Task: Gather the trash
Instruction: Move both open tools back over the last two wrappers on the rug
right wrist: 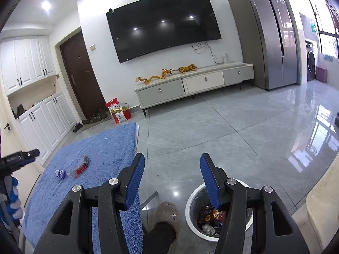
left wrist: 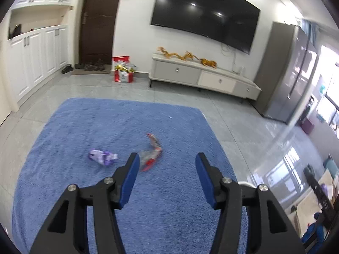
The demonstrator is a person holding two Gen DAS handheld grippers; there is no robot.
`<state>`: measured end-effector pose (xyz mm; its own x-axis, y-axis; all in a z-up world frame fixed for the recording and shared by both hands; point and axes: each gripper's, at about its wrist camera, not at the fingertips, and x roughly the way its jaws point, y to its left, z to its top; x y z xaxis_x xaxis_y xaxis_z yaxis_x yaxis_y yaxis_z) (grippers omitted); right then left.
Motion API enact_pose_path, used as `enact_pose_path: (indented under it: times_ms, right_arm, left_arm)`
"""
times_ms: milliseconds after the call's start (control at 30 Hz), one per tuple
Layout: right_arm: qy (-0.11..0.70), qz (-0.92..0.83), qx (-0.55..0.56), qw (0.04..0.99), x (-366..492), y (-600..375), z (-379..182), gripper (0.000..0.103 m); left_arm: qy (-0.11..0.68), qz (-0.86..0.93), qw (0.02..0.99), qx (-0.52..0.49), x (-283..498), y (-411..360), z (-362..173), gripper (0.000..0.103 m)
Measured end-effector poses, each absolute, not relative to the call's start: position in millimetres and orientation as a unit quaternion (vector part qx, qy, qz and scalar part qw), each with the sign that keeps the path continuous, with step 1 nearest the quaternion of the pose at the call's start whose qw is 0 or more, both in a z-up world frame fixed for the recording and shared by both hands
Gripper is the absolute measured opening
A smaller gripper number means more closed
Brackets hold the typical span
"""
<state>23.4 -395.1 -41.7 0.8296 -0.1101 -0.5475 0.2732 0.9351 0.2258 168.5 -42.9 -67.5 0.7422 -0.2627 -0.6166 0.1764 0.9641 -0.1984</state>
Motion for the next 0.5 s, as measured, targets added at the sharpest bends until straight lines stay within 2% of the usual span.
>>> enact_pose_path:
  times_ms: [133,500]
  right_arm:
    - [0.268,-0.094,0.154,0.946,18,-396,-44,0.055]
    - [0.254,-0.08,0.166,0.95,14,-395,-43,0.055]
  left_arm:
    - [0.33,-0.099,0.936,-0.076,163,-28,-58,0.059]
    - [0.301,-0.056,0.949,-0.072,141,-9,-36,0.062]
